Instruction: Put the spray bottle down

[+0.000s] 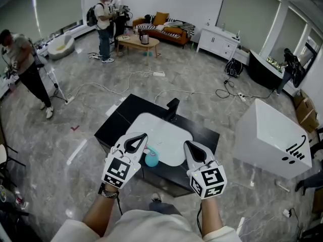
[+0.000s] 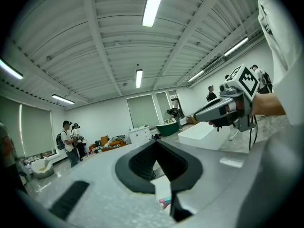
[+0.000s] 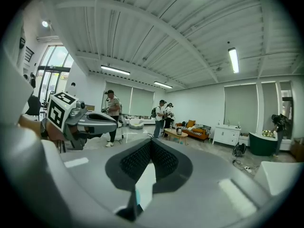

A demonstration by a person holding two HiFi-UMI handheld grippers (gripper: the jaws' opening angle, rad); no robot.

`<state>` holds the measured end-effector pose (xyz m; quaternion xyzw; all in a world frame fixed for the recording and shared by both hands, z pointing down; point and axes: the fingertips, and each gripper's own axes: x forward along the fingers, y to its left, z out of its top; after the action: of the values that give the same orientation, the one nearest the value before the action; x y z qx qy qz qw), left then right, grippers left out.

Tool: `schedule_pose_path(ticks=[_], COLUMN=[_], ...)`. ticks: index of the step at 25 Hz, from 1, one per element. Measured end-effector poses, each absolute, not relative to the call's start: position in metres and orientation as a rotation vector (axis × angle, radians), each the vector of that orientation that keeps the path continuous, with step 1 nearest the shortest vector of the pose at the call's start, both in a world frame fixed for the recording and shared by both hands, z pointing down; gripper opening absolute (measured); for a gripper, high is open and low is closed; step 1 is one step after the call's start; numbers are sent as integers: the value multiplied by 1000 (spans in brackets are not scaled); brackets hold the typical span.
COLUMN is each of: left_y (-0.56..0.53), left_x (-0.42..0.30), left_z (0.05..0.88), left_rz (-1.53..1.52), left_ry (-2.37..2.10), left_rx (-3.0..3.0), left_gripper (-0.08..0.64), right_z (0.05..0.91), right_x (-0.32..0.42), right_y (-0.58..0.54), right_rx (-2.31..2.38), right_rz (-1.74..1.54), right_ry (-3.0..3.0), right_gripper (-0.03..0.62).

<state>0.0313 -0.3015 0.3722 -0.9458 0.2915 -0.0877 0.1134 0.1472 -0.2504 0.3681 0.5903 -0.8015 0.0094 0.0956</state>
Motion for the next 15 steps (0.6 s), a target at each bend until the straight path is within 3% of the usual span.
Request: schedule_pose_path(ticks=[15], left_y=[-292], left_x=[46], left_z=[382], left_rz=[-269], left_ry=[849], left_rx=[-2799], left_gripper=[0], right_z=[374], right_x=[156], right_y=[-241], right_rx=[1726], right_rz=[15], right_ry=[-2364], right_gripper=[5])
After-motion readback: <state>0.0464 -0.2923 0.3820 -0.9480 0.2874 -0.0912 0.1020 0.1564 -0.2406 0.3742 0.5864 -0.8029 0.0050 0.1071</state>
